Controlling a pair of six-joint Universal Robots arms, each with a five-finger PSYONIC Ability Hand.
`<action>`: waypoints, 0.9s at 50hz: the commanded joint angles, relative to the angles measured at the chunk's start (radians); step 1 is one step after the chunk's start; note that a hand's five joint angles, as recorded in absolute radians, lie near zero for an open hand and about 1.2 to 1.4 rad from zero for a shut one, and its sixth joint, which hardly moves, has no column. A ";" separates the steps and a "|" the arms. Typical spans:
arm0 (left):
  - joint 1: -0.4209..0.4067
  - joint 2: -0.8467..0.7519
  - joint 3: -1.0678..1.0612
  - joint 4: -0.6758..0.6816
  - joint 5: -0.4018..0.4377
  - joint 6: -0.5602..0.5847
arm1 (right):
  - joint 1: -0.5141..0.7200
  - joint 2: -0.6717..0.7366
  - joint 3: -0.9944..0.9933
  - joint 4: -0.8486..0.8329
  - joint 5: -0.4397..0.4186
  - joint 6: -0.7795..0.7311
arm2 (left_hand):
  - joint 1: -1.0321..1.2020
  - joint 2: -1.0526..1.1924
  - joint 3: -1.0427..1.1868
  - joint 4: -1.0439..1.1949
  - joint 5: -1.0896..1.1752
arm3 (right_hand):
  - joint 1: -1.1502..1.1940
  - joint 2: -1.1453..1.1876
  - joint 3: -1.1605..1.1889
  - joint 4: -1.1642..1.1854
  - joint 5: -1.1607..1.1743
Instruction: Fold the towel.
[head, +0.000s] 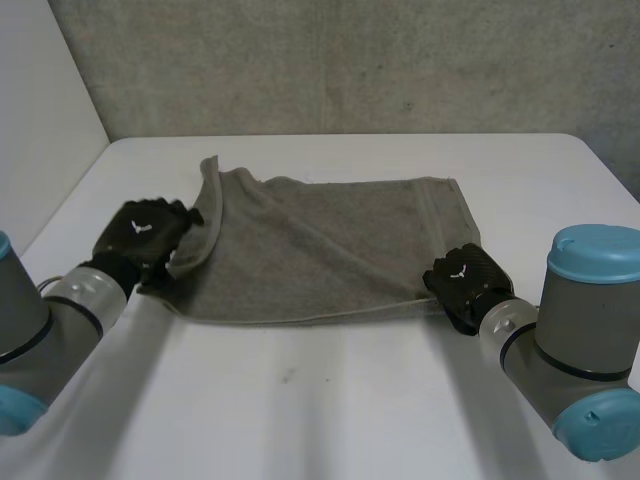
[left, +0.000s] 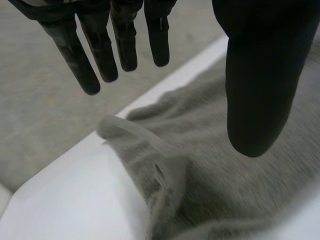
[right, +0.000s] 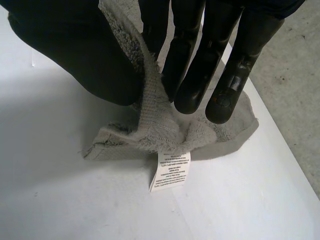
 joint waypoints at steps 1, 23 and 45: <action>0.066 -0.008 -0.036 -0.066 0.150 0.231 | -0.001 0.001 0.001 0.000 0.001 -0.001 | 0.311 0.314 0.314 0.314 0.313 | 0.423 0.217 0.211 0.206 0.230; 0.116 -0.176 -0.015 -0.043 0.167 0.541 | -0.001 0.007 0.004 -0.004 -0.001 0.001 | 0.314 0.318 0.317 0.317 0.316 | 0.423 0.217 0.211 0.206 0.230; 0.118 -0.225 0.010 0.141 0.132 0.550 | -0.012 -0.002 -0.019 0.002 0.009 0.076 | 1.001 1.004 1.004 1.004 1.003 | 0.423 0.217 0.211 0.206 0.230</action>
